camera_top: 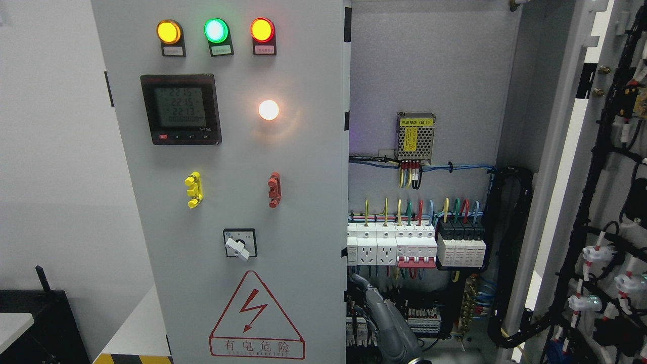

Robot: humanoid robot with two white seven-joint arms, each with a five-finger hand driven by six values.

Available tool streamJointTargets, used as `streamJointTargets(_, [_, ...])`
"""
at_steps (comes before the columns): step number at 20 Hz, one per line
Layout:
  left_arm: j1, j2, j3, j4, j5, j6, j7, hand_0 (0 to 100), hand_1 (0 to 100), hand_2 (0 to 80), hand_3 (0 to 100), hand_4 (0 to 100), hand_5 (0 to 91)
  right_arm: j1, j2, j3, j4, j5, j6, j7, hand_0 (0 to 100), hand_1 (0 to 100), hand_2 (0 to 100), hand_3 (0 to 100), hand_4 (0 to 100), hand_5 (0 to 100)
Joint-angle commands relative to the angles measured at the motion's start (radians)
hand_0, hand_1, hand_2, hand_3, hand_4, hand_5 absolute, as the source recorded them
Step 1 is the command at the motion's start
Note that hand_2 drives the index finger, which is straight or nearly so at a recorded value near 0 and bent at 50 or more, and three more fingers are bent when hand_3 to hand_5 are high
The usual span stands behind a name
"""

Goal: Open door with both hands

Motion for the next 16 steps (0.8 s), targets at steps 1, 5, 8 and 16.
streamJointTargets(1, [0.0, 0.001, 0.0, 0.001, 0.0, 0.0, 0.0, 0, 0, 0.0, 0, 0, 0.0, -0.014, 0.016, 0.001, 0.039, -0.014, -0.001, 0.002, 38, 0, 0, 0, 0, 0])
streamJointTargets(5, [0.0, 0.001, 0.0, 0.001, 0.0, 0.0, 0.0, 0, 0, 0.0, 0, 0, 0.0, -0.03, 0.012, 0.001, 0.046, -0.014, -0.003, 0.003, 38, 0, 0, 0, 0, 0])
streamJointTargets(8, [0.0, 0.001, 0.0, 0.001, 0.0, 0.0, 0.0, 0, 0, 0.0, 0, 0, 0.0, -0.033, 0.01, 0.001, 0.051, -0.014, -0.003, 0.011, 38, 0, 0, 0, 0, 0])
streamJointTargets(16, [0.0, -0.001, 0.0, 0.001, 0.0, 0.0, 0.0, 0, 0, 0.0, 0, 0, 0.0, -0.043, 0.01, -0.011, 0.074, -0.014, -0.003, 0.048, 38, 0, 0, 0, 0, 0])
